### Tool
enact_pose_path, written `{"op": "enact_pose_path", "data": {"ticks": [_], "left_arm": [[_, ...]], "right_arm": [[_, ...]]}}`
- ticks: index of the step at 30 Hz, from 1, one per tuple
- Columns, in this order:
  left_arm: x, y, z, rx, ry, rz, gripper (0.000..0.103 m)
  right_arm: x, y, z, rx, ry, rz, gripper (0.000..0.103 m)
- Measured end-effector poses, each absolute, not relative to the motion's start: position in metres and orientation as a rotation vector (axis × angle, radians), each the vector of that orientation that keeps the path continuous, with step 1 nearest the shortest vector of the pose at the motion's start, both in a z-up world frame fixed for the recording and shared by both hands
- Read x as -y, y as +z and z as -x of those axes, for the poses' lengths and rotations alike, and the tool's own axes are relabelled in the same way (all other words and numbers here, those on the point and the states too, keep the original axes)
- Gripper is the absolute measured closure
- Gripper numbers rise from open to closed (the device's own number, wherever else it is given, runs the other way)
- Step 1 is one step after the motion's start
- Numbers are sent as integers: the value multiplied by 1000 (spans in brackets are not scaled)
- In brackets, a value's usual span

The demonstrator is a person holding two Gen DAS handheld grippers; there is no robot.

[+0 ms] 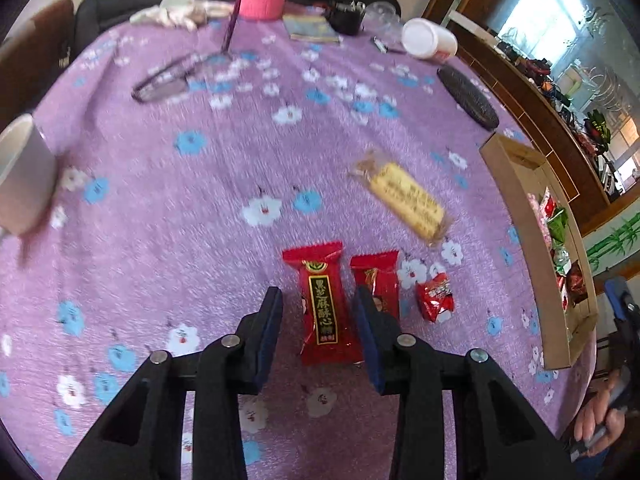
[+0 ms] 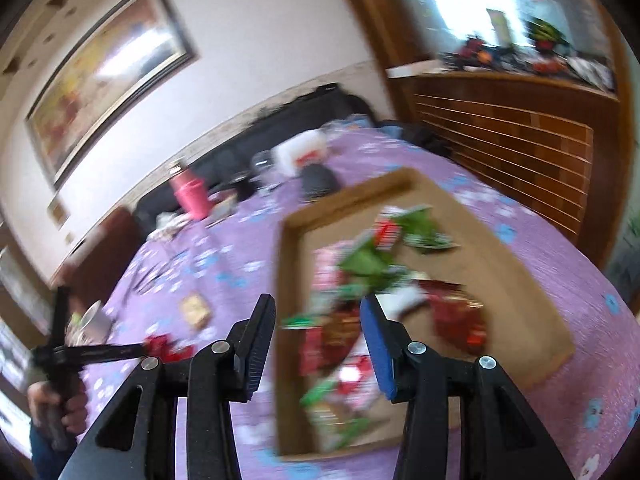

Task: Organize snacks
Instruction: 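Move both open grippers back over the snack pile, then grasp a red candy packet with the left gripper while the right grasps another red packet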

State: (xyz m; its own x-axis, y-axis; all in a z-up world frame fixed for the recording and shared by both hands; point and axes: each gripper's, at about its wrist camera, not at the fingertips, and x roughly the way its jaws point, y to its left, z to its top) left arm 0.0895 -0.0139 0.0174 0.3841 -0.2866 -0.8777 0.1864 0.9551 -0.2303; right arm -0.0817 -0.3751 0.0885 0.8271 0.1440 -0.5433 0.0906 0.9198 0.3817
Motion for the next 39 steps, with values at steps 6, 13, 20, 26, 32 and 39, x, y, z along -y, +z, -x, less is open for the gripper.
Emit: {"op": "enact_pose_path", "data": {"ticks": [6, 13, 20, 26, 32, 39], "left_arm": [[19, 15, -88, -1090, -247, 54, 85], [0, 21, -96, -1044, -179, 93, 85], [-21, 33, -98, -985, -122, 160, 85], [-29, 34, -100, -980, -109, 203, 85], [-24, 36, -97, -965, -131, 195, 85], [-11, 34, -94, -956, -176, 199, 85]], "right_arm": [[307, 96, 60, -728, 225, -346, 50], [210, 79, 12, -931, 371, -238, 50], [161, 43, -33, -1066, 413, -320, 49], [139, 19, -60, -1120, 372, -316, 49], [120, 18, -59, -1030, 352, -87, 84], [163, 24, -62, -877, 475, -252, 83]]}}
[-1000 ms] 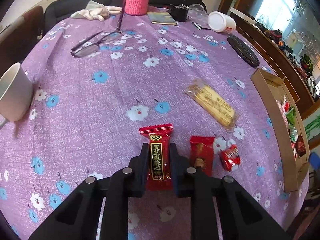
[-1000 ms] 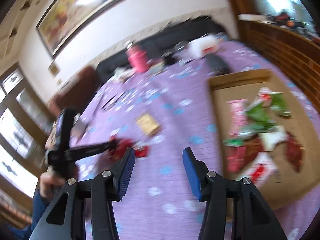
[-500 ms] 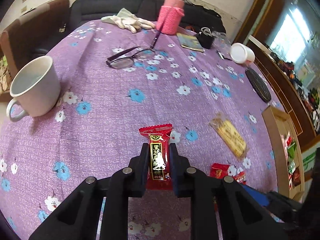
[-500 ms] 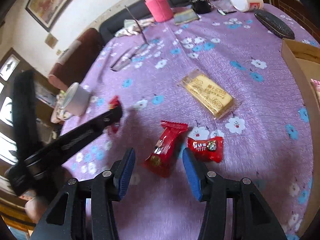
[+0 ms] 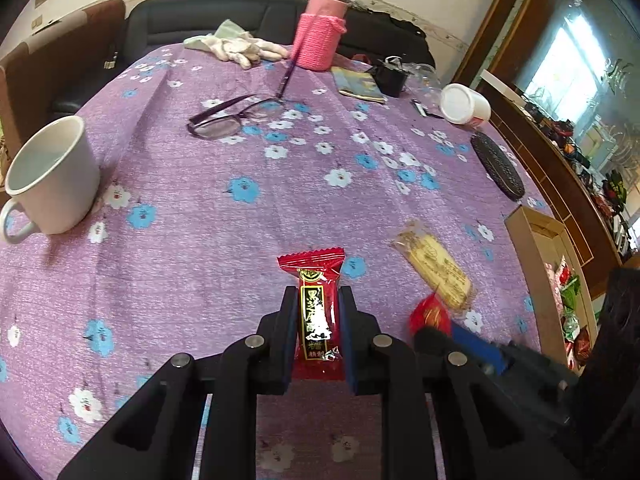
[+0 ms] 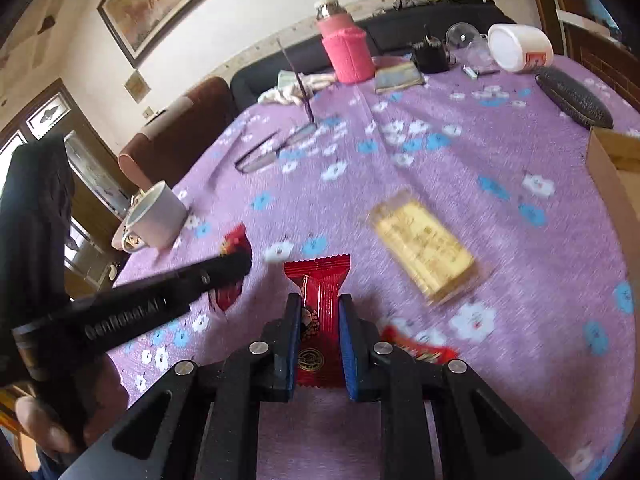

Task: Organize snacks
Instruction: 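Grasp a red candy packet with the left gripper while the right grasps another red packet, then lift both held red packets off the table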

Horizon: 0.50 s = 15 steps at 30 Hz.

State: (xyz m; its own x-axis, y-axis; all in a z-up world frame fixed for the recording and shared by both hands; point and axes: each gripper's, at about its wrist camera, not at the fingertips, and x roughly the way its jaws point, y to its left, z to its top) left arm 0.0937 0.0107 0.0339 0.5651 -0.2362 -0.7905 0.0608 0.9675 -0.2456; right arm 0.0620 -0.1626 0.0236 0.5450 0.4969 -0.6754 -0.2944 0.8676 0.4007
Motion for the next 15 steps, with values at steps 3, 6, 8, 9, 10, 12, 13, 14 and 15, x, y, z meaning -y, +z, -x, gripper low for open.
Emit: {"op": "enact_pose_path", "data": {"ticks": [3, 6, 8, 9, 10, 12, 13, 14, 15], "left_arm": [[-1, 35, -91, -944, -210, 200, 85], [6, 36, -88, -932, -229, 187, 85], [9, 36, -87, -928, -232, 173, 85], [10, 35, -87, -929, -235, 173, 85], [10, 35, -87, -930, -236, 174, 85], [12, 34, -86, -935, -239, 166, 85], [13, 34, -86, -935, -239, 164, 85], [13, 33, -86, -935, -240, 163, 85], [14, 33, -86, -936, -242, 157, 85]], "right_arm": [[176, 33, -62, -816, 450, -269, 83], [183, 36, -62, -804, 397, -277, 84], [190, 36, -64, -804, 353, -279, 84], [192, 35, -66, -810, 352, -291, 84], [194, 34, -68, -817, 348, -306, 84], [194, 33, -67, -824, 350, -313, 84], [194, 33, -67, -822, 355, -316, 84], [193, 34, -67, -818, 356, -312, 84], [193, 34, -66, -814, 356, -306, 84]]}}
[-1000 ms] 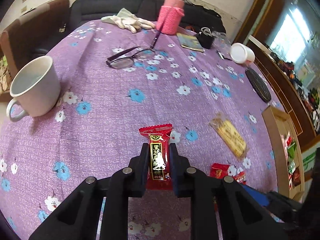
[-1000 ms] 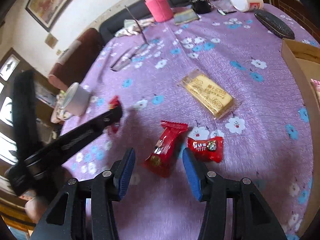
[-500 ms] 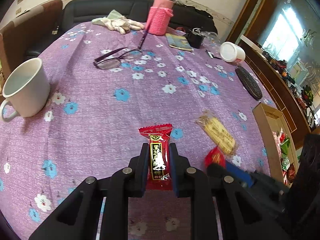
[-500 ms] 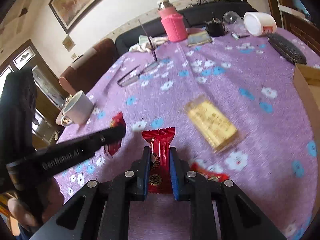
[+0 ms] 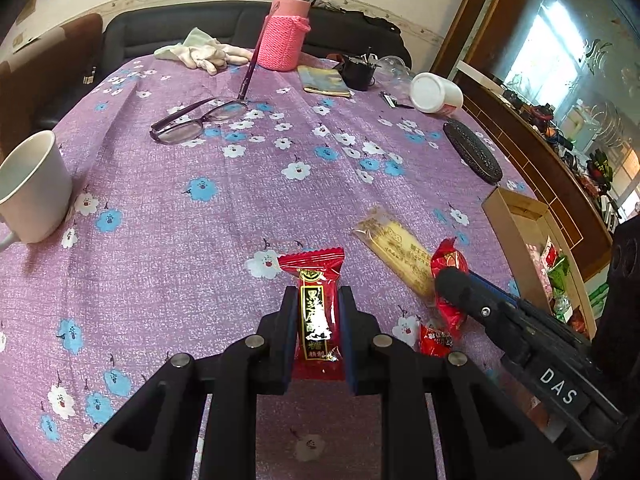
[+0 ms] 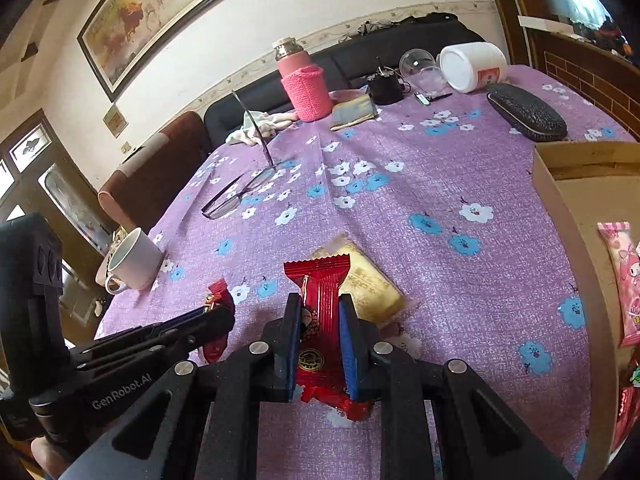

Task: Organize snacks
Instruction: 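Lift both held red packets off the table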

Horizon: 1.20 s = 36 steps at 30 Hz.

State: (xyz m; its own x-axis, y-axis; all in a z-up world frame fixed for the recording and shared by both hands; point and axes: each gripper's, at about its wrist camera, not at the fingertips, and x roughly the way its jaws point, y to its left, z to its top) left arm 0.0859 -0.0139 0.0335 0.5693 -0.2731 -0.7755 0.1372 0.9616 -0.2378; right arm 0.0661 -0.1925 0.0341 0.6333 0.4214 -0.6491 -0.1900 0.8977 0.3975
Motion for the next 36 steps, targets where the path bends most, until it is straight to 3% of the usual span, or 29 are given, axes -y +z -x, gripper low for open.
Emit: {"op": "enact_pose_path", "data": {"ticks": [36], "left_arm": [[14, 41, -79, -897, -270, 173, 85]], "right_arm": [[216, 57, -30, -720, 352, -443, 84]]}}
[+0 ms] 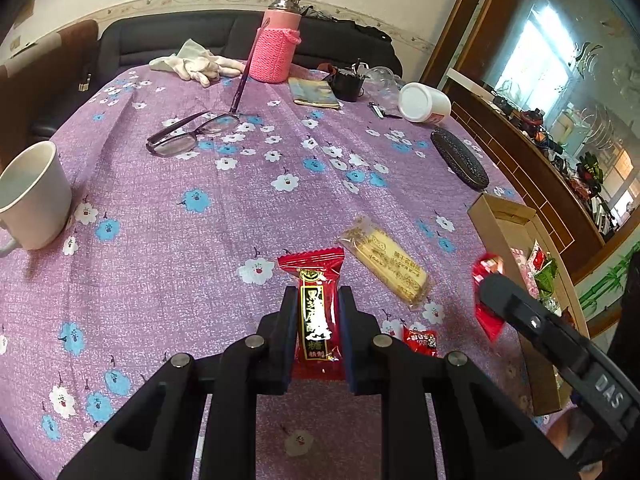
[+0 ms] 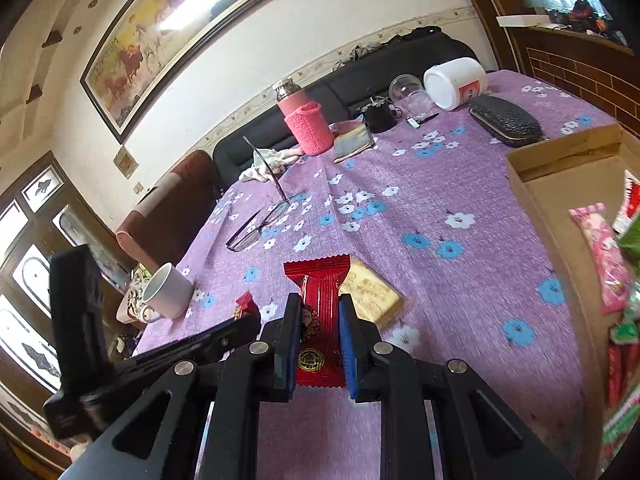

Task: Organize snacks
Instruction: 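Lift both held red packets off the table, then carry both held red packets over the cardboard tray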

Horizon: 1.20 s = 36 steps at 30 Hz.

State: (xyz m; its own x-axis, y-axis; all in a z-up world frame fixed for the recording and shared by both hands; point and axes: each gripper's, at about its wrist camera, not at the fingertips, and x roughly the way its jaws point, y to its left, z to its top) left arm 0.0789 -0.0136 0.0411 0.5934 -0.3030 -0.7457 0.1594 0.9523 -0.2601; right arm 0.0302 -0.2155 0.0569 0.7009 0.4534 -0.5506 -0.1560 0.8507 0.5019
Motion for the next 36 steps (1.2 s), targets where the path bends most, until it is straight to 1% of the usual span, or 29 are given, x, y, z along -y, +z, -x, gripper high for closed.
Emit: {"op": "enact_pose_path", "data": {"ticks": [6, 16, 21, 30, 36], "left_arm": [[18, 45, -75, -872, -277, 153, 85], [30, 50, -68, -863, -343, 175, 85], [49, 64, -57, -856, -372, 165, 85], [127, 90, -30, -835, -499, 111, 85], [185, 94, -15, -838, -598, 97, 85]], "right_arm": [[237, 65, -10, -716, 343, -482, 84], [275, 86, 24, -646, 320, -530, 84], [298, 96, 41, -604, 302, -545, 84], [364, 89, 64, -546, 219, -649, 84], [417, 82, 85, -506, 124, -703, 84]]}}
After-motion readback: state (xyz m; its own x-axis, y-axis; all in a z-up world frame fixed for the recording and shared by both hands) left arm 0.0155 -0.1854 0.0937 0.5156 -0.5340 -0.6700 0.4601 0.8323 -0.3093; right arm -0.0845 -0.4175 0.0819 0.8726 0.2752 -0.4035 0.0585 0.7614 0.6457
